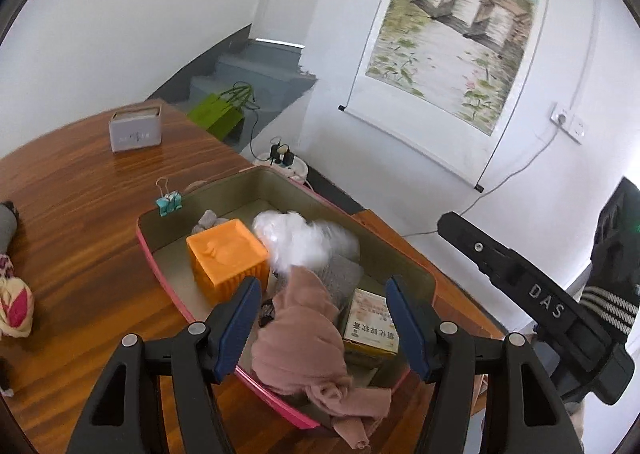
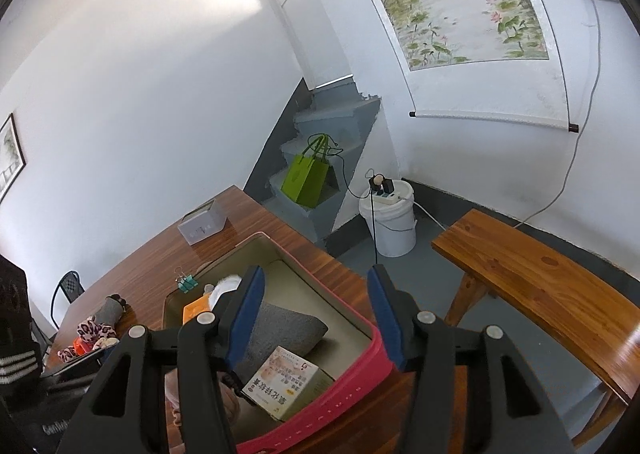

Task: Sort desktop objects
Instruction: 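Carry the bag and pink hat into the cardboard box and open both grippers, then grasp the black fuzzy glove on the pile with the left gripper, then grasp the cream-and-pink rolled towel with the right gripper while the left holds the glove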

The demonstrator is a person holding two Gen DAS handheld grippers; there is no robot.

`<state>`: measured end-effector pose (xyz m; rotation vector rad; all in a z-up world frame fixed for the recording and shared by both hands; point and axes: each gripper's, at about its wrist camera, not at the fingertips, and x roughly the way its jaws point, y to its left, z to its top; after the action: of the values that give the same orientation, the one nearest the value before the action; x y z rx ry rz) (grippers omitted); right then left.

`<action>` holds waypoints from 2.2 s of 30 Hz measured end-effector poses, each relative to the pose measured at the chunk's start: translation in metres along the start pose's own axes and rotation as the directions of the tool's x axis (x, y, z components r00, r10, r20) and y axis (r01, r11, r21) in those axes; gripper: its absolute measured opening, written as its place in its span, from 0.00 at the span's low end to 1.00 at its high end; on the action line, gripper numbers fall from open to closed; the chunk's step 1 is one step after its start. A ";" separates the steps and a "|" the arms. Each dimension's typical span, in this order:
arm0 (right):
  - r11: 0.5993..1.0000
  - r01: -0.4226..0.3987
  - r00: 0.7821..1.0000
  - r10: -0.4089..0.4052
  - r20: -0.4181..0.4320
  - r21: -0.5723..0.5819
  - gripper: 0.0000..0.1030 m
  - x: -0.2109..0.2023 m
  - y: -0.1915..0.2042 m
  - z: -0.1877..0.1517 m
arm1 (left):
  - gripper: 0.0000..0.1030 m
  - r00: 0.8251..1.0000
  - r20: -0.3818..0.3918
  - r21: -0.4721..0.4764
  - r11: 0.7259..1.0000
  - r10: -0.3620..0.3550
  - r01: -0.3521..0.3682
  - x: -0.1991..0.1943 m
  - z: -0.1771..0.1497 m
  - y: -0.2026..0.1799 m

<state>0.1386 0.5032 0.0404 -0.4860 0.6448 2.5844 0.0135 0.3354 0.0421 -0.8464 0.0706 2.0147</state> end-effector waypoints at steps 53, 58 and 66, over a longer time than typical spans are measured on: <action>0.823 -0.449 0.866 0.304 -0.398 -0.349 0.69 0.084 0.286 -0.116 | 0.48 0.872 -0.099 -0.459 0.755 0.480 -0.468 -0.136 -0.107 0.292; 0.799 -0.495 0.820 0.301 -0.486 -0.341 0.70 0.112 0.306 -0.126 | 0.48 0.855 -0.044 -0.459 0.750 0.516 -0.476 -0.156 -0.104 0.286; 0.807 -0.470 0.814 0.239 -0.530 -0.358 0.72 0.145 0.326 -0.141 | 0.48 0.859 -0.061 -0.480 0.739 0.509 -0.473 -0.157 -0.102 0.297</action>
<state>-0.1094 0.2178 -0.0220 -1.2905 0.2357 3.0283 -0.1076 0.0124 -0.0232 -1.1518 -0.2958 2.6264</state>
